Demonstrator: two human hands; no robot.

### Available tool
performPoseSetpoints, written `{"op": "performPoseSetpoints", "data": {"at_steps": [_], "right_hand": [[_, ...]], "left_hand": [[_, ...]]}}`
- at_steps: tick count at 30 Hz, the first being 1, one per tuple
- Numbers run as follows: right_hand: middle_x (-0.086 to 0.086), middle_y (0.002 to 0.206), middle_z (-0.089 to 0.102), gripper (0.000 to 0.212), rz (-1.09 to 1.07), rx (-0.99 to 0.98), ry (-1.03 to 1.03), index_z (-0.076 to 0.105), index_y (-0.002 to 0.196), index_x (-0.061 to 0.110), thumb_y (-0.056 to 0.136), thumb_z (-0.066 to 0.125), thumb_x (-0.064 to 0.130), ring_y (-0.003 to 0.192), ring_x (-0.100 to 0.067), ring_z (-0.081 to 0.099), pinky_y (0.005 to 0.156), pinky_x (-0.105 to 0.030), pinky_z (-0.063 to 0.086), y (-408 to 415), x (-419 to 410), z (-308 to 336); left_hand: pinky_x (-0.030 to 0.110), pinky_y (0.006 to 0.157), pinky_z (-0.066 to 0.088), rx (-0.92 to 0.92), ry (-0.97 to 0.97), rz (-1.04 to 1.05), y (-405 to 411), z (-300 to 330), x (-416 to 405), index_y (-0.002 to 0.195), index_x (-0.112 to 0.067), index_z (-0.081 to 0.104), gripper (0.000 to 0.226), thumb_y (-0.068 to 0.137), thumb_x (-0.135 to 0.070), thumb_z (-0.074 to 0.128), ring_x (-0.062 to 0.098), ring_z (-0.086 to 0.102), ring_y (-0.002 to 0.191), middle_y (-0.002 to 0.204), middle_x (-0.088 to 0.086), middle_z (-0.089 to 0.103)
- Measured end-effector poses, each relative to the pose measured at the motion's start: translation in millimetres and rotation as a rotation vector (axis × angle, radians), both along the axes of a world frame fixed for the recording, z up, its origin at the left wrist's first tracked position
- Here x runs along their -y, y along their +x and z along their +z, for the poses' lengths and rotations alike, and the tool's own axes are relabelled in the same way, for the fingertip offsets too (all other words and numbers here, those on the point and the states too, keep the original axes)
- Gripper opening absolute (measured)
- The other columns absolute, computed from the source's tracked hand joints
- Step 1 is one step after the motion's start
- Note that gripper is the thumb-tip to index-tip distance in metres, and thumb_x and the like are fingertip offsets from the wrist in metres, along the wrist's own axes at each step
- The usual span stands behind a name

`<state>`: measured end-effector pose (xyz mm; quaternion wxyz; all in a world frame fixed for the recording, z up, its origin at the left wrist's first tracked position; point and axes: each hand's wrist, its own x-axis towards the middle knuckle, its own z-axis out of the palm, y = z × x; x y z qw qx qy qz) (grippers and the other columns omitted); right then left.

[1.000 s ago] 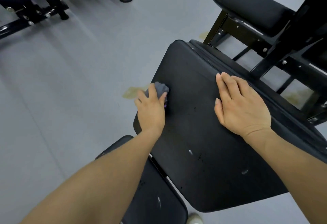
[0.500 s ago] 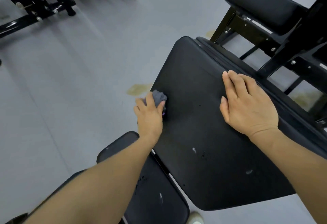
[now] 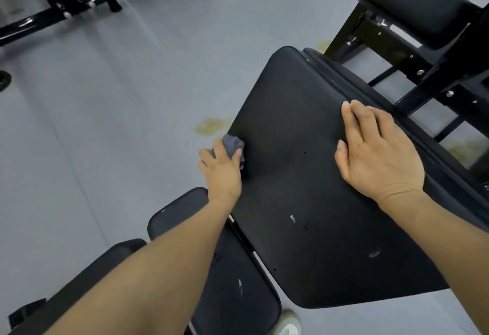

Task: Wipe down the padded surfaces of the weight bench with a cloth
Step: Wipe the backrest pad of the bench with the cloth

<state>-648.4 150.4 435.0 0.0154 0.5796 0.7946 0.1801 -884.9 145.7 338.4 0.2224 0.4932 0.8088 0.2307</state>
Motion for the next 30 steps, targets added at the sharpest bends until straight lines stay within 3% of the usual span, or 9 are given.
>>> {"op": "performPoseSetpoints", "data": {"at_steps": [3, 7, 12, 15, 18, 20, 22, 26, 30], "right_hand": [[-0.022, 0.139, 0.037, 0.061, 0.001, -0.016, -0.007, 0.022, 0.144, -0.005, 0.096, 0.027, 0.032, 0.117, -0.036, 0.039, 0.101, -0.044, 0.038, 0.0, -0.2, 0.5], [-0.022, 0.138, 0.039, 0.06, -0.009, -0.039, -0.009, 0.025, 0.143, -0.004, 0.095, 0.028, 0.031, 0.115, -0.035, 0.037, 0.098, -0.044, 0.04, -0.6, 1.9, 1.7], [-0.024, 0.137, 0.04, 0.06, 0.0, -0.026, -0.009, 0.025, 0.143, -0.006, 0.095, 0.028, 0.031, 0.114, -0.035, 0.036, 0.096, -0.044, 0.039, -2.5, 1.5, 5.3], [-0.024, 0.136, 0.043, 0.059, -0.006, -0.042, 0.001, 0.028, 0.142, -0.006, 0.094, 0.03, 0.03, 0.113, -0.035, 0.037, 0.095, -0.044, 0.042, -3.1, 2.3, 5.8], [-0.024, 0.135, 0.044, 0.059, 0.008, -0.042, -0.004, 0.029, 0.141, -0.005, 0.094, 0.03, 0.03, 0.113, -0.035, 0.039, 0.095, -0.044, 0.042, -1.3, 2.6, 5.5], [-0.023, 0.136, 0.043, 0.059, 0.007, -0.048, -0.001, 0.029, 0.141, -0.005, 0.094, 0.03, 0.03, 0.114, -0.035, 0.039, 0.094, -0.044, 0.042, -2.6, 1.6, 6.4], [-0.023, 0.137, 0.043, 0.059, 0.004, -0.053, -0.003, 0.028, 0.142, -0.005, 0.094, 0.029, 0.03, 0.114, -0.035, 0.04, 0.094, -0.043, 0.042, -2.2, 1.9, 5.2], [-0.023, 0.138, 0.04, 0.06, 0.003, -0.037, -0.01, 0.025, 0.143, -0.005, 0.095, 0.027, 0.031, 0.115, -0.036, 0.039, 0.098, -0.045, 0.039, -0.4, 1.9, 4.7], [-0.023, 0.137, 0.041, 0.06, -0.002, -0.041, -0.003, 0.028, 0.142, -0.004, 0.094, 0.03, 0.031, 0.114, -0.034, 0.037, 0.095, -0.044, 0.042, -2.2, 2.1, 4.6]], "left_hand": [[0.039, 0.092, 0.031, 0.11, -0.166, 0.134, -5.3, -13.7, 21.7, 0.14, -0.014, 0.026, 0.05, 0.098, -0.038, 0.039, 0.036, 0.037, 0.108, 0.125, 0.02, 0.03], [0.043, 0.097, 0.032, 0.098, -0.358, 0.187, -9.6, -7.1, 17.5, 0.14, -0.012, 0.021, 0.052, 0.099, -0.041, 0.033, 0.04, 0.041, 0.11, 0.131, 0.022, 0.029], [0.04, 0.092, 0.031, 0.039, -0.094, 0.001, 4.1, 32.1, -30.6, 0.131, -0.006, 0.035, 0.045, 0.098, -0.035, 0.041, 0.04, 0.041, 0.109, 0.126, 0.024, 0.036], [0.045, 0.093, 0.037, 0.054, 0.012, -0.055, 10.6, 21.1, -12.1, 0.128, -0.007, 0.039, 0.042, 0.095, -0.032, 0.047, 0.04, 0.042, 0.105, 0.121, 0.024, 0.037], [0.042, 0.09, 0.04, 0.171, -0.086, 0.005, 10.9, 1.2, 35.7, 0.13, -0.013, 0.036, 0.041, 0.095, -0.033, 0.047, 0.037, 0.041, 0.105, 0.12, 0.019, 0.033], [0.039, 0.083, 0.036, 0.08, -0.222, 0.03, 10.4, -3.1, 44.2, 0.131, -0.014, 0.031, 0.043, 0.097, -0.038, 0.041, 0.035, 0.037, 0.108, 0.123, 0.017, 0.031], [0.044, 0.083, 0.038, -0.027, -0.266, 0.031, 8.9, 4.0, 32.5, 0.13, -0.014, 0.031, 0.044, 0.097, -0.041, 0.039, 0.036, 0.039, 0.11, 0.124, 0.017, 0.033], [0.041, 0.085, 0.038, 0.004, -0.056, -0.025, 8.0, 25.1, -21.1, 0.132, -0.009, 0.035, 0.046, 0.097, -0.038, 0.042, 0.038, 0.04, 0.112, 0.124, 0.021, 0.037], [0.043, 0.088, 0.037, -0.12, -0.037, -0.055, 13.0, 20.4, -18.4, 0.136, -0.009, 0.033, 0.049, 0.098, -0.038, 0.04, 0.039, 0.04, 0.109, 0.128, 0.024, 0.034]]}}
